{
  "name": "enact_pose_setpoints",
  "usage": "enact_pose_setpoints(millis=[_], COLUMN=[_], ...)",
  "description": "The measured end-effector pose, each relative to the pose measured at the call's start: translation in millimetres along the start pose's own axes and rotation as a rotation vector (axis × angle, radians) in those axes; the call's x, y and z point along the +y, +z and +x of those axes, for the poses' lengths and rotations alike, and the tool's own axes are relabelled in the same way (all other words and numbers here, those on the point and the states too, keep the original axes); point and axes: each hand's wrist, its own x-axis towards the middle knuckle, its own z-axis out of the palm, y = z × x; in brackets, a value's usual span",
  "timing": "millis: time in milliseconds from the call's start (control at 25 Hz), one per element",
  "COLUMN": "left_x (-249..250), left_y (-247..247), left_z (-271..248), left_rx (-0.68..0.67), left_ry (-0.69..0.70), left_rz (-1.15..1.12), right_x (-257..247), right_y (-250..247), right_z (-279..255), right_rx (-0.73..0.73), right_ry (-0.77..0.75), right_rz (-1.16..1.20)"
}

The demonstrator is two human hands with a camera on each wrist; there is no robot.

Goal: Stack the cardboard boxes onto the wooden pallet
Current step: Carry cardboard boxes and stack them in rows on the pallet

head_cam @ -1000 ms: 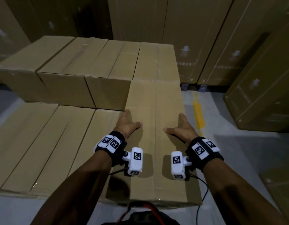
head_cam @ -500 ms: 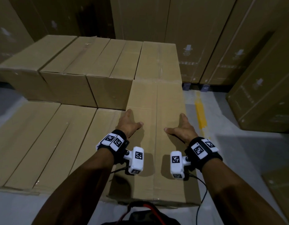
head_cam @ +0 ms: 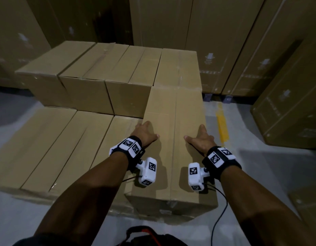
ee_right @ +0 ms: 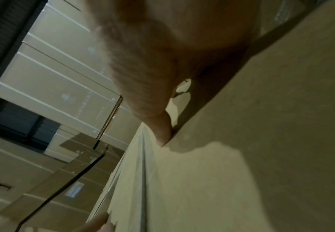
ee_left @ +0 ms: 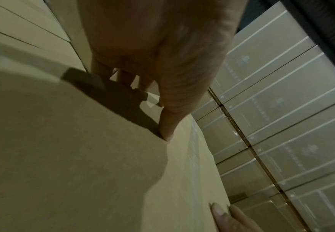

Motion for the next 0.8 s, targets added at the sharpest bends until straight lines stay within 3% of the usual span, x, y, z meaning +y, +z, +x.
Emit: enact_pose_setpoints(millis=[480,640,800], left_x=[-63,-84,-102], left_y=[8,23,40], left_z=[-120,-166,-199], left_rx=[-0.117,-0.133,-0.043], left_ry=[0.224,0.271,0.292], left_rz=[0.094,0.061,0.005], right_x=[48,77,106], right_y=[30,47,64], right_z=[-121,-166,-198], right_rx=[0.058,0.134,0.214], right_ry=[-0.006,-0.007,-0.078], right_rz=[-0.247,-0.21,-0.054])
